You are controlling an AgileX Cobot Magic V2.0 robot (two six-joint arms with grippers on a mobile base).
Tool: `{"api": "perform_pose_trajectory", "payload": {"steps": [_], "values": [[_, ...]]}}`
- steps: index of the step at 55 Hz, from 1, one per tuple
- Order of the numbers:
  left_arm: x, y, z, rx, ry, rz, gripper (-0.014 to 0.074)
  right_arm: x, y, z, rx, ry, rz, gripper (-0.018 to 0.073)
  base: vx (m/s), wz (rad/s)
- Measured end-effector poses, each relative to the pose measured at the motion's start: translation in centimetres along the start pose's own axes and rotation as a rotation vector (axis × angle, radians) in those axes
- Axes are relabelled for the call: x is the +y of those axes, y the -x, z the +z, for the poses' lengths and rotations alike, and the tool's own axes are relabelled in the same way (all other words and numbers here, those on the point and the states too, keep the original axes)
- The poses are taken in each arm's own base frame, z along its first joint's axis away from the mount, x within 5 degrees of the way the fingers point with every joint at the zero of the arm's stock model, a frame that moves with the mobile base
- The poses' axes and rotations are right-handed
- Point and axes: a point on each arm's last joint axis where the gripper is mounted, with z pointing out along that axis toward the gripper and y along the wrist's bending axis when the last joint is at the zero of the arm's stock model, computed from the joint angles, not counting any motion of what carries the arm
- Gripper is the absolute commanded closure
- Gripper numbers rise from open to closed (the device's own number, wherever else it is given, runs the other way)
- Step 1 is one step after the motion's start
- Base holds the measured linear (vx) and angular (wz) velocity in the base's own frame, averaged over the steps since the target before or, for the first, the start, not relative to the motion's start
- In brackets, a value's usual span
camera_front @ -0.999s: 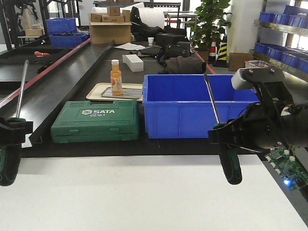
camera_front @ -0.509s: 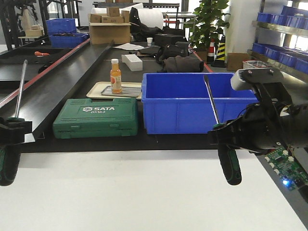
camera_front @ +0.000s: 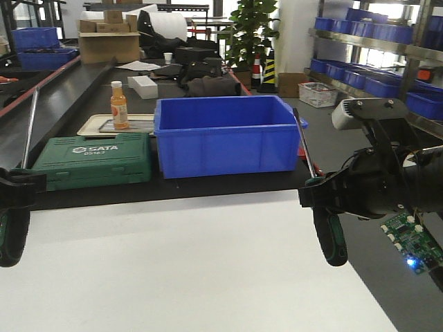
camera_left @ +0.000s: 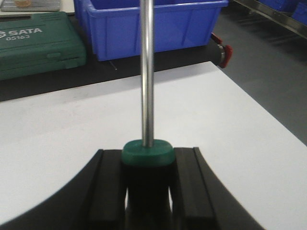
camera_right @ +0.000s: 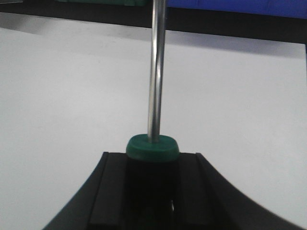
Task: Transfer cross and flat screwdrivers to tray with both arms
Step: 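Drive the base away from the table holding both screwdrivers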
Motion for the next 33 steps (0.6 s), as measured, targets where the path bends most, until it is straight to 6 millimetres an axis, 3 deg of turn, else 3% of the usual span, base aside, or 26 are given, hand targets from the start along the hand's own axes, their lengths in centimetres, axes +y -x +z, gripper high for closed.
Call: {"api": "perform_pose_trajectory", "payload": {"steps": [17, 33], "values": [[0.0, -0.01, 0.0, 0.001, 0.0, 0.0, 0.0596, 0.0, -0.01, 0.0, 0.001, 0.0, 0.0, 0.0567, -0.19, -0.5], [-0.03, -0.06, 0.0, 0.007, -0.003, 0.0, 0.0596, 0.0, -0.01, 0.0, 0.001, 0.0, 0.0, 0.0567, -0.13, -0.77]]}}
